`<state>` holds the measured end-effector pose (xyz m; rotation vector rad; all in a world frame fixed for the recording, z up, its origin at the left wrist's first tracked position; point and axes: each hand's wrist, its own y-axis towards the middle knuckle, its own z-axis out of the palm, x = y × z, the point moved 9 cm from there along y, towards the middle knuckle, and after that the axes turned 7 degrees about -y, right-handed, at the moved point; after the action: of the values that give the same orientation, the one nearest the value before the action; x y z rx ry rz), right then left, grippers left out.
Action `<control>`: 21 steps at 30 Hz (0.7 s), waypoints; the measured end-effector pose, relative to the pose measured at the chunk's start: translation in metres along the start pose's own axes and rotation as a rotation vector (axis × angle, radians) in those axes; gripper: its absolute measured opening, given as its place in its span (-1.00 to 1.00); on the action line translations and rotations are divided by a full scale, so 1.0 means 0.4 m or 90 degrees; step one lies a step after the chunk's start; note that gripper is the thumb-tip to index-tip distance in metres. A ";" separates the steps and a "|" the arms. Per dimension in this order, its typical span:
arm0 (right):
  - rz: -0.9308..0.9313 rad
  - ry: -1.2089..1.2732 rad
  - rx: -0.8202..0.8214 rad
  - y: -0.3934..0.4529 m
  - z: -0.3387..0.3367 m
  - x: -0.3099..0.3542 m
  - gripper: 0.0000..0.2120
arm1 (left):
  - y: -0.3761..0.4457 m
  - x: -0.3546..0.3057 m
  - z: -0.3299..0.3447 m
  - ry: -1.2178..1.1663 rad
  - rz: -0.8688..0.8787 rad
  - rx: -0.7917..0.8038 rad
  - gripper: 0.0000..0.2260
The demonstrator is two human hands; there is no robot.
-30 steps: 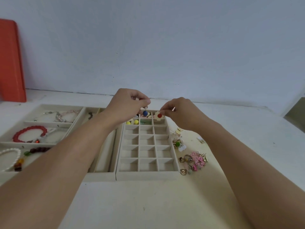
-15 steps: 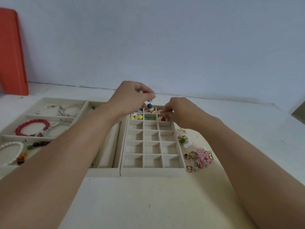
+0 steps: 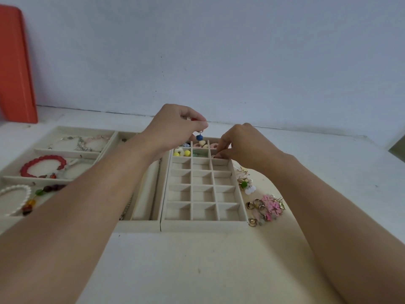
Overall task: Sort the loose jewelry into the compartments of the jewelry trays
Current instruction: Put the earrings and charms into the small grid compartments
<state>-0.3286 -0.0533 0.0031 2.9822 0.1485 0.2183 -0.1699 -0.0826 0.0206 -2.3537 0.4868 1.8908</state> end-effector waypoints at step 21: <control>-0.016 0.017 0.069 -0.010 0.010 -0.003 -0.63 | 0.001 0.007 0.015 0.016 -0.008 0.050 -0.87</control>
<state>-0.3297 -0.0502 -0.0015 3.0833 0.2071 0.2557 -0.1753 -0.0821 0.0164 -2.3291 0.5376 1.8043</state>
